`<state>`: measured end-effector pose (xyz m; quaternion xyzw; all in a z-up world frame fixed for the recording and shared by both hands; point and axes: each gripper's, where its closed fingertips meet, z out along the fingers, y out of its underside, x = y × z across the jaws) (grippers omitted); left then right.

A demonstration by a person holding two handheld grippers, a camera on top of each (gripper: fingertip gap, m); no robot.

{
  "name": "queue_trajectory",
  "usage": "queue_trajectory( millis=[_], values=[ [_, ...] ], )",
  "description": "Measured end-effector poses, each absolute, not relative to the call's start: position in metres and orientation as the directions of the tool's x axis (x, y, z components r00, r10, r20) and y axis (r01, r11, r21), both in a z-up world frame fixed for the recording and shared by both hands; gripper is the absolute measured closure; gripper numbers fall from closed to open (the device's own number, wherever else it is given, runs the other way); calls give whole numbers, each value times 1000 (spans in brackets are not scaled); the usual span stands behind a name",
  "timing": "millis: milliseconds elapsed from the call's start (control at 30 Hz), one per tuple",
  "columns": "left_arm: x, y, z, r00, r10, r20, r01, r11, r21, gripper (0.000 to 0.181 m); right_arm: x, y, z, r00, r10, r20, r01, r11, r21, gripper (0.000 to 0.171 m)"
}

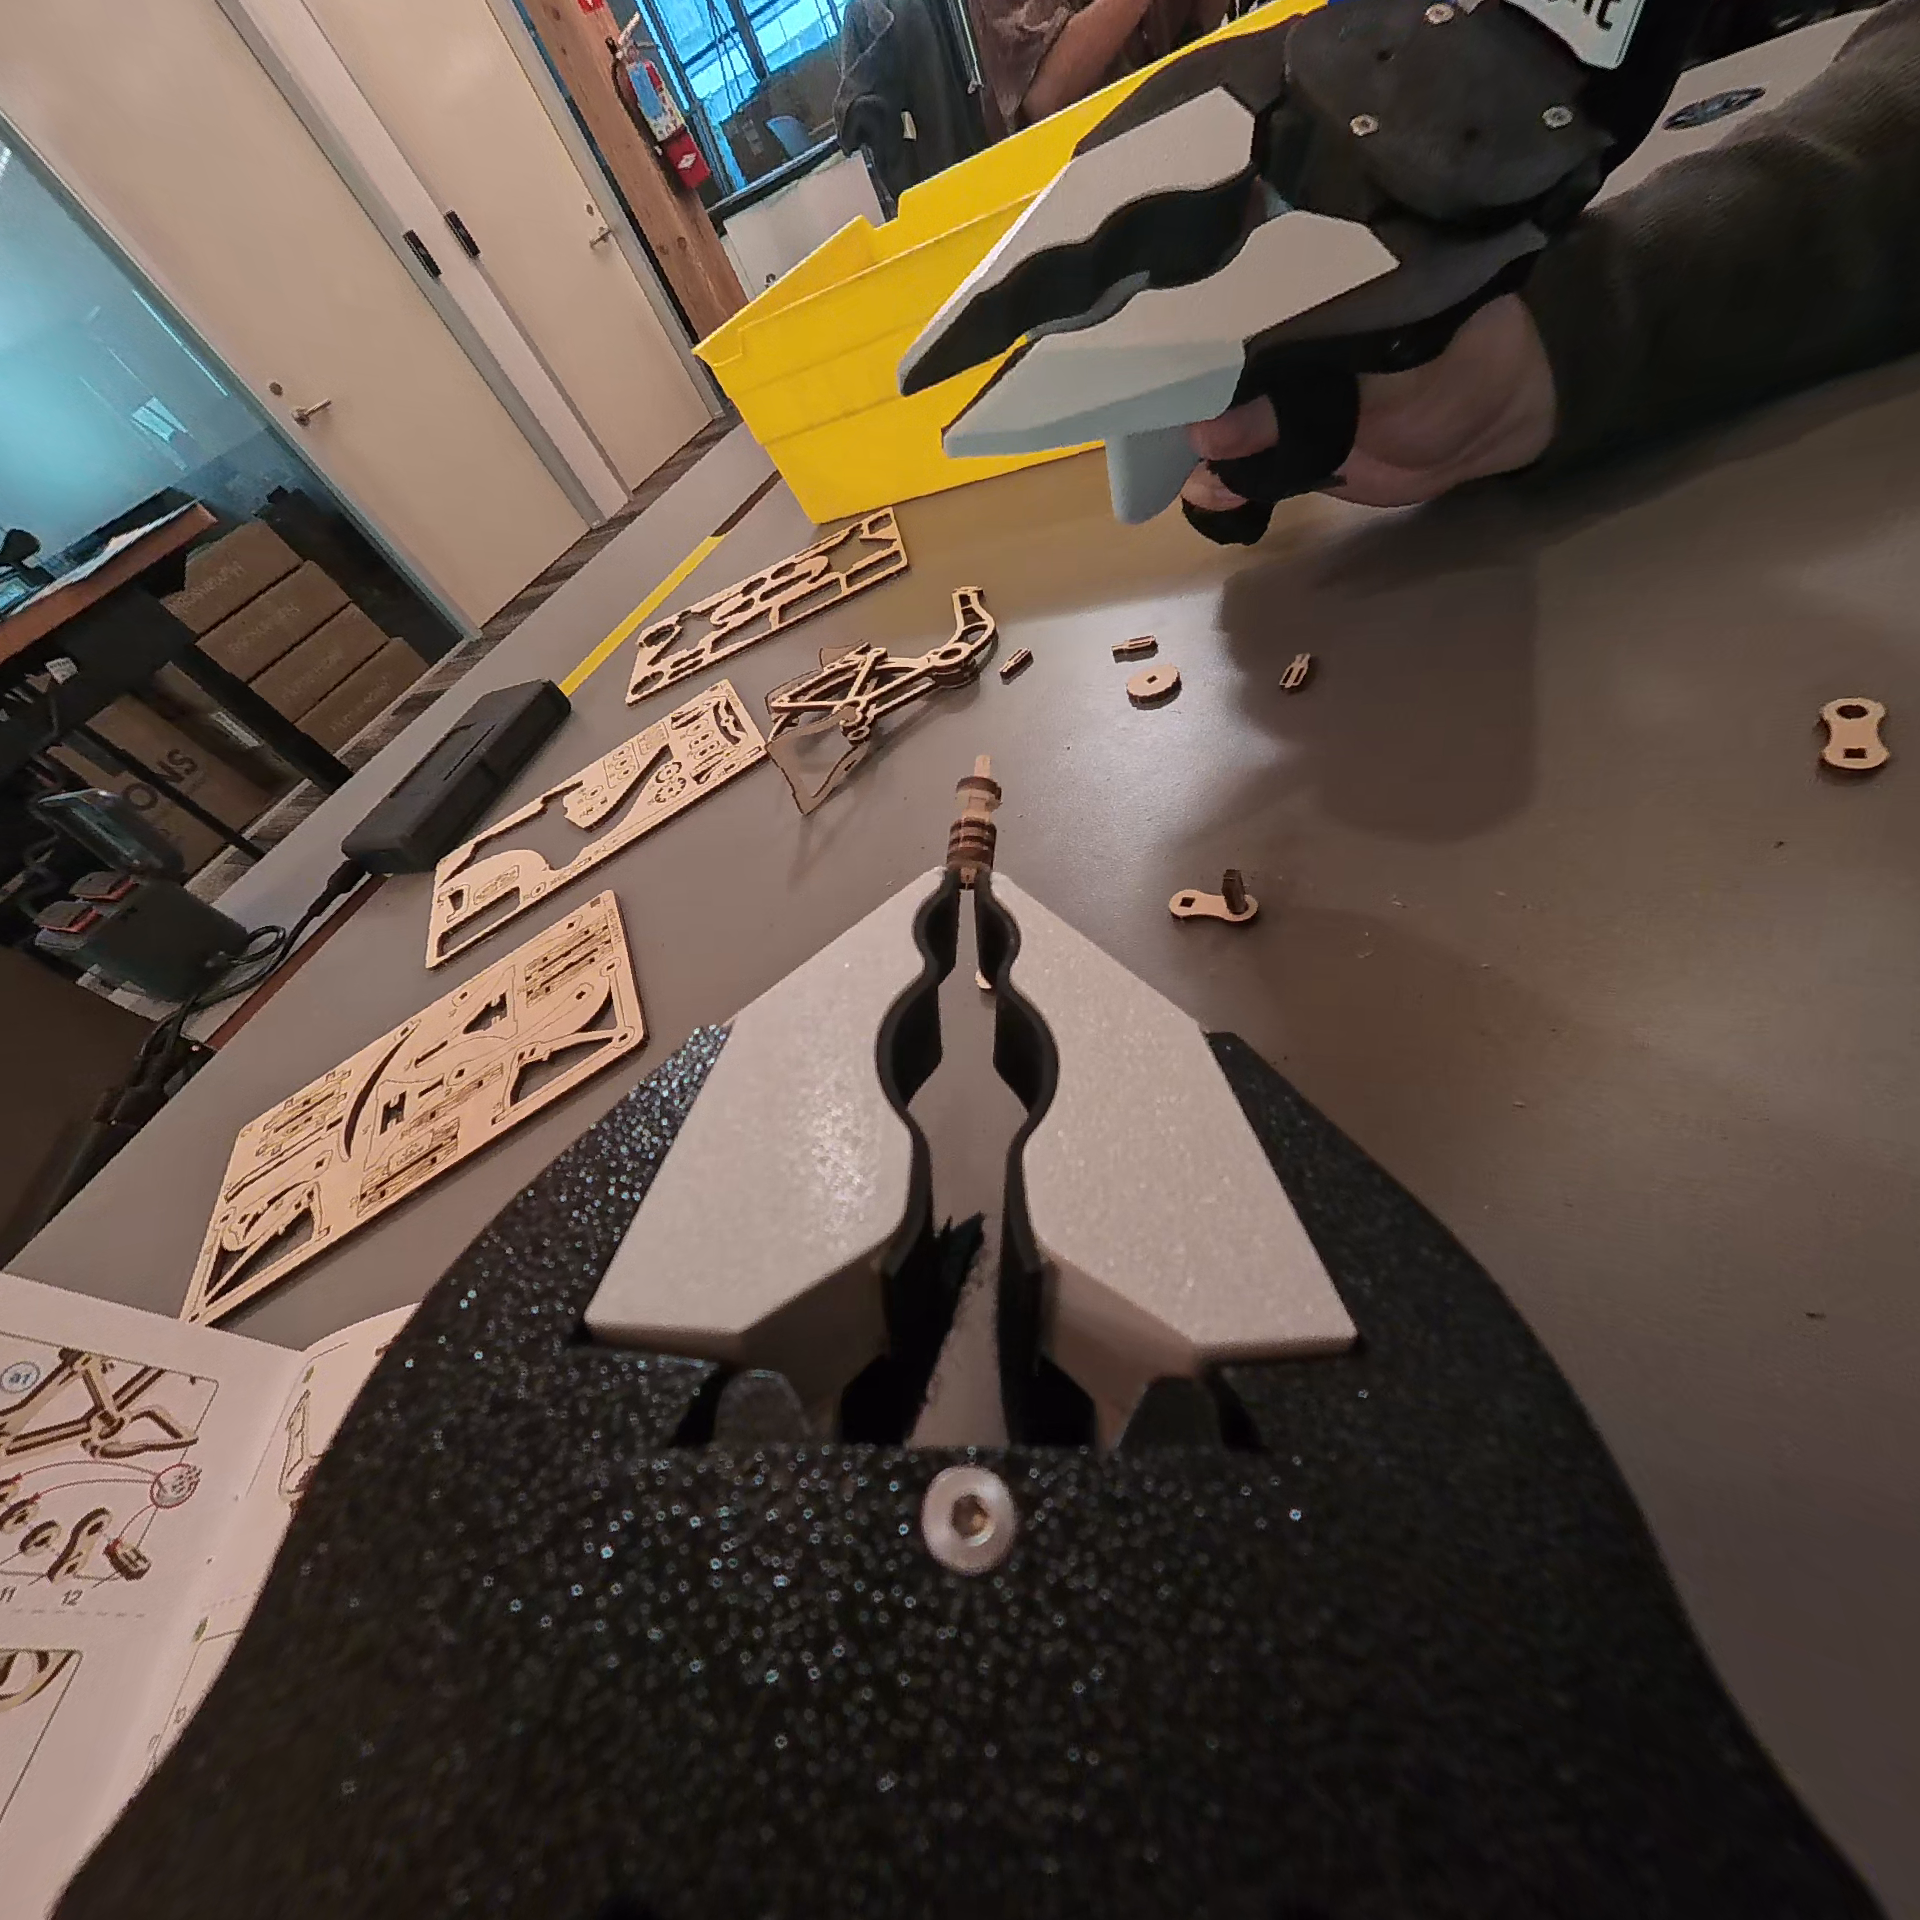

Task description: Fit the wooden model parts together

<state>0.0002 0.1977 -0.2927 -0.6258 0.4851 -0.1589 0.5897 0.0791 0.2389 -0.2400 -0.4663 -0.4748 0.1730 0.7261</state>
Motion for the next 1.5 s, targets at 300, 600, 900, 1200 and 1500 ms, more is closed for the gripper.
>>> queue_trajectory(
  millis=[300,600,900,1200,1500],
  values=[
    [1,197,-293,476,-795,-377,-424,168,-890,181,78,238,-241,482,695,534,199,507,-839,157],
    [1,197,-293,475,-795,-378,-425,169,-889,181,78,240,-243,481,695,534,206,503,-839,157],
    [1,197,-293,474,-794,-380,-426,171,-888,181,77,235,-240,470,691,550,193,528,-827,158],
    [1,197,-293,474,-793,-383,-427,174,-888,181,66,216,-242,383,705,596,170,581,-796,160],
    [1,196,-293,470,-795,-384,-428,175,-887,181,77,213,-234,324,687,651,195,625,-756,166]
  ],
)
